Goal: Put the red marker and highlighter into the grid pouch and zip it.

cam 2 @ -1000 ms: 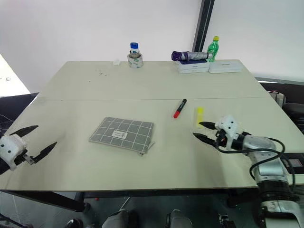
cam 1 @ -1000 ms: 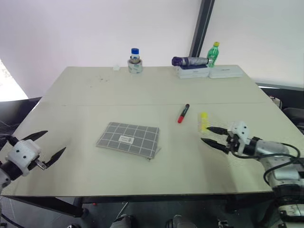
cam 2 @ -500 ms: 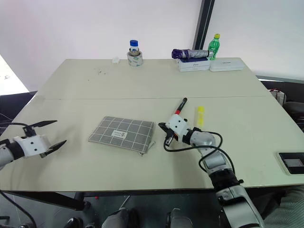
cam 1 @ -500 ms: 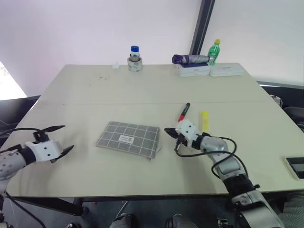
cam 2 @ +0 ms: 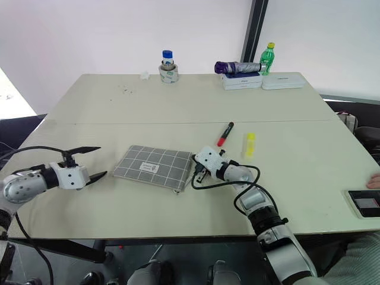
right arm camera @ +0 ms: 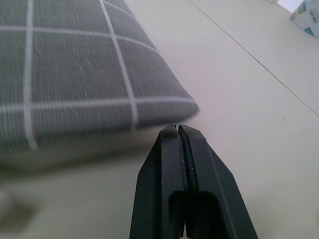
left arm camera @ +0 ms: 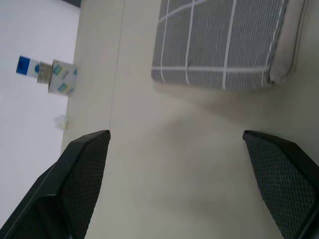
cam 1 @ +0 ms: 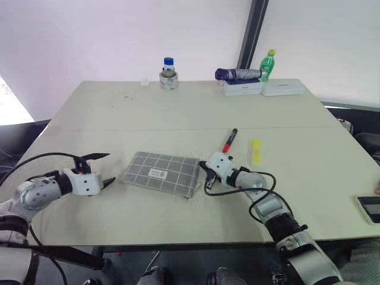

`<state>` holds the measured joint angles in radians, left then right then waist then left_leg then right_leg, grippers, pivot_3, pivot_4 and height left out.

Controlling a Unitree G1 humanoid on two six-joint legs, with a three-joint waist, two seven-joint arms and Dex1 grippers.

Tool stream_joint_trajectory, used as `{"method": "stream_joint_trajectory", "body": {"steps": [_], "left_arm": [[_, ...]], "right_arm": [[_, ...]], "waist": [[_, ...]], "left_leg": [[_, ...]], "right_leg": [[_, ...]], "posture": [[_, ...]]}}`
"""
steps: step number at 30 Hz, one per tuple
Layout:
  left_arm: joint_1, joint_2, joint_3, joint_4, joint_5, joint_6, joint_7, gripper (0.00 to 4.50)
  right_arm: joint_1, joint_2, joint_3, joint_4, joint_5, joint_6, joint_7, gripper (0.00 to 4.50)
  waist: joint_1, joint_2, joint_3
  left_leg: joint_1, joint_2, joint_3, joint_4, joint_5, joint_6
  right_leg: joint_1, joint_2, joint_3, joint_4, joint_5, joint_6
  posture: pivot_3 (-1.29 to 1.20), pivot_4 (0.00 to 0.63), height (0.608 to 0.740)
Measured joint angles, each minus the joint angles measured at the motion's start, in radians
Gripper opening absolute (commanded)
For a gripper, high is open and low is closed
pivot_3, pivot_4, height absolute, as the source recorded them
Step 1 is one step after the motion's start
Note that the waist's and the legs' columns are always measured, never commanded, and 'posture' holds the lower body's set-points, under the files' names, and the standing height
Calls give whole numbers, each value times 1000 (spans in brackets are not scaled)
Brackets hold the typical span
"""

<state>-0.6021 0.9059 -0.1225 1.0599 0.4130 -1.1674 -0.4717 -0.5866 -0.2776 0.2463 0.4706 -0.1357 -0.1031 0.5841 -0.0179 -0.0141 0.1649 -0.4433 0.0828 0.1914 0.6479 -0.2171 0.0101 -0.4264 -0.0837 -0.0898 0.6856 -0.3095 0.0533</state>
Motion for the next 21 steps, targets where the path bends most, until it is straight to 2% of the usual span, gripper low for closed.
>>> {"method": "stream_joint_trajectory", "body": {"steps": [12, 16, 21], "left_arm": [[-46, -45, -71, 17, -3, -68, 4, 4500], [-45, -52, -90, 13, -43, -91, -28, 4500], [-12, -64, -102, -55, -78, -128, -52, 4500]], "right_arm": [[-89, 22, 19, 136, -42, -63, -20, 46], [-122, 21, 23, 201, -63, -111, -24, 46], [-186, 13, 60, 303, -125, -199, -42, 46]], "waist": [[1, 0, 0], [0, 0, 0], [-4, 0, 0]], "left_leg": [[0, 0, 1, 1, 0, 0], [0, 0, 1, 1, 0, 0], [0, 0, 2, 1, 0, 0]], "right_leg": [[0, 0, 0, 1, 0, 0], [0, 0, 0, 1, 0, 0], [0, 0, 0, 2, 0, 0]], "posture": [[0, 150, 738], [0, 150, 738], [0, 150, 738]]}}
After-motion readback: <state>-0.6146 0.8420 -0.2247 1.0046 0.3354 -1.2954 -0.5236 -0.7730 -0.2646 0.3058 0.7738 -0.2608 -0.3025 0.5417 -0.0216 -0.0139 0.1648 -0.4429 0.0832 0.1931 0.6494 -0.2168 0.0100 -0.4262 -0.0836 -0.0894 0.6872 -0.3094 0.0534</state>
